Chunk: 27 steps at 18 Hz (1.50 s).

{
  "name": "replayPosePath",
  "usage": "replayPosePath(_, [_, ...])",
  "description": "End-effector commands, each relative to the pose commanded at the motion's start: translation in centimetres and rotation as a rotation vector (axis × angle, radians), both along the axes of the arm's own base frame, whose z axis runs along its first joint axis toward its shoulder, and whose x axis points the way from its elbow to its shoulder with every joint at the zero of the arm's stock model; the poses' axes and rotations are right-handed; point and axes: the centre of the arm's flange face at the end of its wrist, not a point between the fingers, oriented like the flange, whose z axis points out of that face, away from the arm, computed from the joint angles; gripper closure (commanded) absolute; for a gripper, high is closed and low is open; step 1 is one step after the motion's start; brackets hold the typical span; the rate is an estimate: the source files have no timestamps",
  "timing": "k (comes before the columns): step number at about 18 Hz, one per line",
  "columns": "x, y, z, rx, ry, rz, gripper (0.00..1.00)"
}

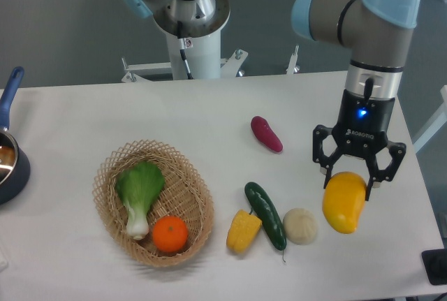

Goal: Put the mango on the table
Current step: 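Lift the held yellow mango slightly with the gripper, then carry the yellow mango toward the cucumber and lower it to the table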

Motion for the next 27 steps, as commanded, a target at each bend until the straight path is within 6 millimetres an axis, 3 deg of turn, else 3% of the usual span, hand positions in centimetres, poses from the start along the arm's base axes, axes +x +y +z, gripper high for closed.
replayPosePath(2, [0.2, -0.3, -1.2, -0.017, 0.000, -0.021, 0.70])
replayPosePath(10, [-0.6, -1.7, -1.4, -0.029, 0.003, -0.006, 0.70])
replayPosePath(16, [0.0, -2.5, -2.9, -0.177, 0.032, 0.052, 0.70])
replayPosePath(19, [1.3, -2.8, -6.6, -0.287, 0.016, 0.044, 0.70])
replayPosePath(21, [2.7, -1.7, -8.4, -0.379, 0.040, -0.020, 0.70])
replayPosePath(24, [4.0, -2.2, -12.7, -0.493, 0.035, -0.111, 0.70])
replayPosePath(27, [4.6, -2.6, -14.8, -0.530, 0.037, -0.197, 0.70])
